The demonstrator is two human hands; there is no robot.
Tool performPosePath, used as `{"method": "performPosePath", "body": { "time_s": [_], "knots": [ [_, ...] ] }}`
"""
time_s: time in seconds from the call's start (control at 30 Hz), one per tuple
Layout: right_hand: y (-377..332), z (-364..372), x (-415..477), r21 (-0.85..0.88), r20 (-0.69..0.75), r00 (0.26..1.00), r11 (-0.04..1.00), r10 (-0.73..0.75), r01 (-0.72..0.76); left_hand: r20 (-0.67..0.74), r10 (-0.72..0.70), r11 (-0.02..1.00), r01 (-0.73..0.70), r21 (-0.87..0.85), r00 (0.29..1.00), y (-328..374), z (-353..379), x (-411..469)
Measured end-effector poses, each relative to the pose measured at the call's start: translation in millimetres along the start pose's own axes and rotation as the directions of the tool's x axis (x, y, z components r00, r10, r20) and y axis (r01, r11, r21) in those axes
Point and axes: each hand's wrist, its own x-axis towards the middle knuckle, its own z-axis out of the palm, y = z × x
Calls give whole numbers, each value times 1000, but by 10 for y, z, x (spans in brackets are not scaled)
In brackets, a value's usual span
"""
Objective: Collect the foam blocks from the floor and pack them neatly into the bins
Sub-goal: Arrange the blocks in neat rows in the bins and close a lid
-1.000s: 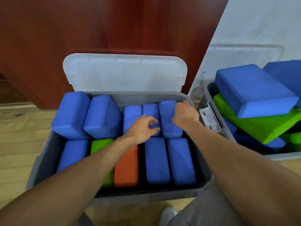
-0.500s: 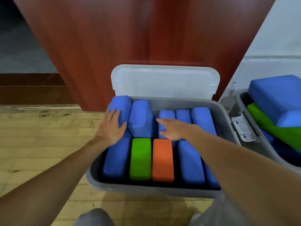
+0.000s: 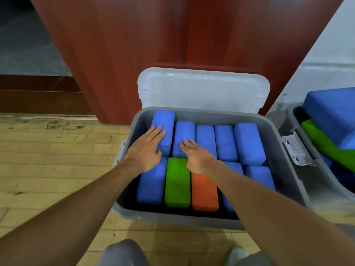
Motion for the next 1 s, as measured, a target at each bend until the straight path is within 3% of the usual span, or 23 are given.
{"method": "performPosePath", "body": {
  "time_s": [0.3, 0.47, 0.7, 0.87, 1.0],
  "knots": [
    [51, 69, 106, 9, 35, 999, 1000, 25, -25, 9, -23, 998, 22, 66, 1000, -20, 134, 69],
    [137, -38, 71, 207, 83, 997, 978, 1, -18, 46, -43, 986, 35, 161, 998, 86, 90, 105],
    [127, 15, -68, 385, -130, 981, 919, 146, -86, 75, -68, 984, 54, 172, 995, 191, 70, 34],
    [50, 14, 46, 189, -142, 989, 982, 42, -15, 81, -56, 991, 45, 126, 995, -82, 36, -169],
    [-83, 10, 128, 187, -64, 998, 982, -18, 30, 145, -53, 998, 47, 40, 988, -30, 183, -199]
  ]
}}
